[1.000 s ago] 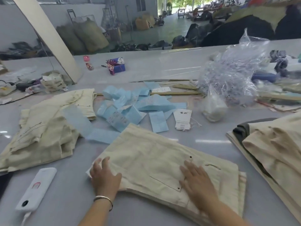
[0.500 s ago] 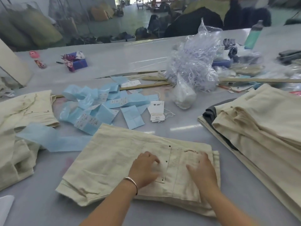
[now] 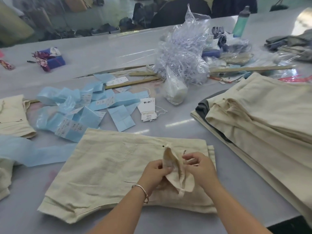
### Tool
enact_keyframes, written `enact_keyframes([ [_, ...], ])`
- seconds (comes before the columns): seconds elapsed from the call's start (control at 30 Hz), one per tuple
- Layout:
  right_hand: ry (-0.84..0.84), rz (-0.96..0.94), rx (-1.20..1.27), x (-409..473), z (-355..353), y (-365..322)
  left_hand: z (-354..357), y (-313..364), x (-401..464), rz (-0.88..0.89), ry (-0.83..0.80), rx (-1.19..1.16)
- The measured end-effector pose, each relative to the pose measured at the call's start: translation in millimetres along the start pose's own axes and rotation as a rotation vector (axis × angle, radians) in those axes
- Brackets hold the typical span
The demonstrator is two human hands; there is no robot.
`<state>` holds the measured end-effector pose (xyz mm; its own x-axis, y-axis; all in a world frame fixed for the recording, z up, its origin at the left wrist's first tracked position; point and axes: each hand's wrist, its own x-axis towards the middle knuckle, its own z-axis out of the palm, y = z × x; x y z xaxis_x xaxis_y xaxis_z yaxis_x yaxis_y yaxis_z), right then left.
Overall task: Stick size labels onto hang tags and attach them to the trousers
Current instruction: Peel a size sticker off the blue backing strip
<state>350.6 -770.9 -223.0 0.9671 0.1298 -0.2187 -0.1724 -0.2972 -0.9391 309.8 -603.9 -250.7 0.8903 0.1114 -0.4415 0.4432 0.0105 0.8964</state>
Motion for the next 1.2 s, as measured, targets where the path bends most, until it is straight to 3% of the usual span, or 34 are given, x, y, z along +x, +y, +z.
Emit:
enact_keyframes([
  [0.13,0.011,-0.086,-0.119,1.0,-2.7,9.9,-10.3,0.5,-0.9,-0.074,-0.083,-0.237],
  [0.33,0.0,-0.371,-0.227,-12.9,7.6,8.5,-15.6,-1.0,-0.3,-0.114,-0.158,-0.339],
  [0.87,-0.132,-0.379,-0.265,-2.2,16.3,-4.1,-16.8,0.3,-2.7,-0.118,-0.104,-0.401],
  [1.1,-0.004,-0.519,-0.212,5.9,20.5,-22.6,-23.3,10.1,-16.6,-0.092,-0.268,-0.355],
  [1.2,-0.097,-0.479,-0.186,20.8,39.0,-42.9,-53.3,12.0,-29.8,-0.039,-0.146,-0.444],
])
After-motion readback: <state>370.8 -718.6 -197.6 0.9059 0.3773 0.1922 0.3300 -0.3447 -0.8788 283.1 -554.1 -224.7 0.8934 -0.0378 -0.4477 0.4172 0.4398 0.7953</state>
